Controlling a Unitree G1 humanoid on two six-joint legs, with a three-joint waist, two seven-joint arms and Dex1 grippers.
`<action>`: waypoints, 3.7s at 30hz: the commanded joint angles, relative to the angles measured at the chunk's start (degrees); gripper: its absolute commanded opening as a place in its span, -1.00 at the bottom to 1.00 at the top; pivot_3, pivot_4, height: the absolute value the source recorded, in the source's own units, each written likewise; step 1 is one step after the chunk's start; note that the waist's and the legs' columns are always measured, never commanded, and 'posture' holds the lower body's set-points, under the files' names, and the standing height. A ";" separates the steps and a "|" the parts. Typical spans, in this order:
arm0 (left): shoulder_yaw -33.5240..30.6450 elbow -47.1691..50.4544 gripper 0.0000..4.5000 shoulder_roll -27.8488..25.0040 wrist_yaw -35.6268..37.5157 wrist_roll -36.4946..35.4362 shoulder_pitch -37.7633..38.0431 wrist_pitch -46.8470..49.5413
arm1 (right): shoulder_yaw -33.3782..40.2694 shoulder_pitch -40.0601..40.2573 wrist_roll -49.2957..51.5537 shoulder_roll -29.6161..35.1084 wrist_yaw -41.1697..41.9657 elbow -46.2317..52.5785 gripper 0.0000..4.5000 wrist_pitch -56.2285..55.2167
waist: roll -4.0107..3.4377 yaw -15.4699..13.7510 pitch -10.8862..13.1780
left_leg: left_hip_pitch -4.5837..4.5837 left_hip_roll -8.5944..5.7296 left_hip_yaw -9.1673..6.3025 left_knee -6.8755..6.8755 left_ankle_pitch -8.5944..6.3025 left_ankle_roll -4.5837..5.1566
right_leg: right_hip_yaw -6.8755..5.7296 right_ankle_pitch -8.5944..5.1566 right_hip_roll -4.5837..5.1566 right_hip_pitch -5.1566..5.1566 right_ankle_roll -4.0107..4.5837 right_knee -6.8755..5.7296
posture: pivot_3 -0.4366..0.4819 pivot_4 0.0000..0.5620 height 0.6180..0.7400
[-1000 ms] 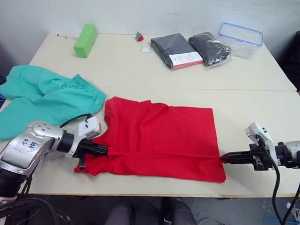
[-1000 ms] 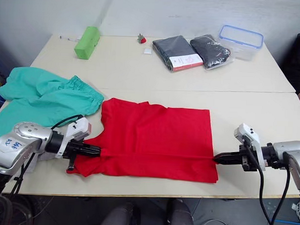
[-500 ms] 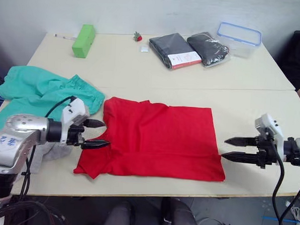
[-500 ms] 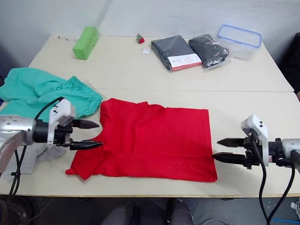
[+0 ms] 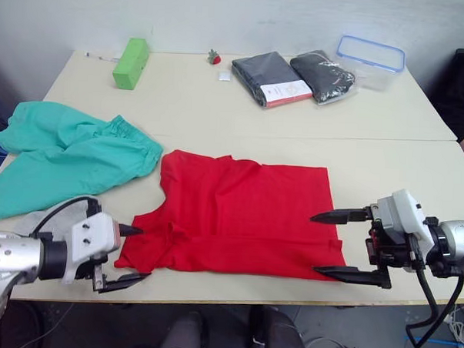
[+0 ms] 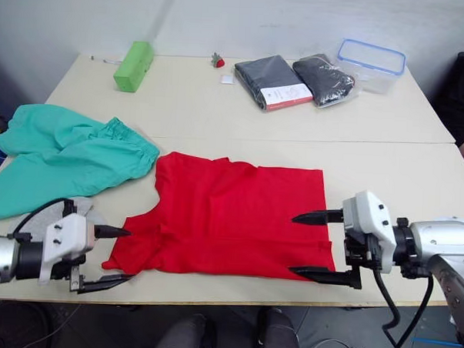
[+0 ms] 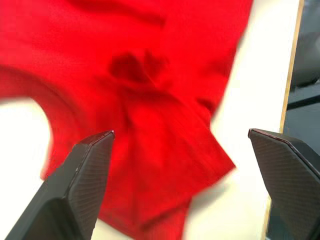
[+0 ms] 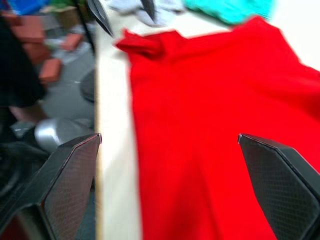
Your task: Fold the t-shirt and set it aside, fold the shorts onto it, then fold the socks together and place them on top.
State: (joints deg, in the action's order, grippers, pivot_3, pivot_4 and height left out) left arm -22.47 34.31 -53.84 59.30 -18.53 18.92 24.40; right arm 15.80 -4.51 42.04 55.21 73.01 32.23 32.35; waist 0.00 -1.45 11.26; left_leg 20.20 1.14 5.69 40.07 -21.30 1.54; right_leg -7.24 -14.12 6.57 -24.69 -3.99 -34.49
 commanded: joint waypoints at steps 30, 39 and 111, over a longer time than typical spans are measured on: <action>-2.42 -5.66 -1.00 -1.94 0.77 -19.08 -5.86 19.90 | -2.13 -0.46 1.61 0.76 -1.39 2.62 1.00 -0.91 | 0.01 0.16 0.00 | 0.02 0.08 -0.04 0.00 -0.10 0.06 | -0.07 -0.02 0.00 0.00 0.04 0.00 | -0.05 -0.47 1.00; 4.36 -17.47 -1.00 -3.27 -4.16 -20.46 -21.90 30.47 | -3.84 -0.82 0.50 0.59 -1.90 2.29 1.00 -1.93 | 0.03 0.02 -0.01 | 0.02 0.02 -0.04 0.00 -0.08 0.02 | -0.10 -0.02 -0.04 0.01 0.04 -0.04 | -0.05 -0.47 1.00; 8.82 -7.26 0.81 -8.64 3.16 6.15 -5.36 -9.48 | -3.96 18.03 -23.64 2.87 -4.11 -6.83 -0.12 -27.87 | -0.20 -0.02 -0.85 | -0.09 0.15 0.13 -0.12 -0.24 -0.01 | -0.01 -0.10 -0.05 0.00 0.16 0.15 | -0.05 -0.47 1.00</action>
State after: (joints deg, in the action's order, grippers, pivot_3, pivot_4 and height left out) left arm -13.26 26.64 -61.76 63.17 -14.66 13.77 17.87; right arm 11.69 13.42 19.54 58.35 69.18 24.47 6.58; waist -0.20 -1.47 10.41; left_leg 20.12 1.30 5.81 39.95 -21.54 1.53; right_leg -7.26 -14.22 6.52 -24.69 -3.82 -34.34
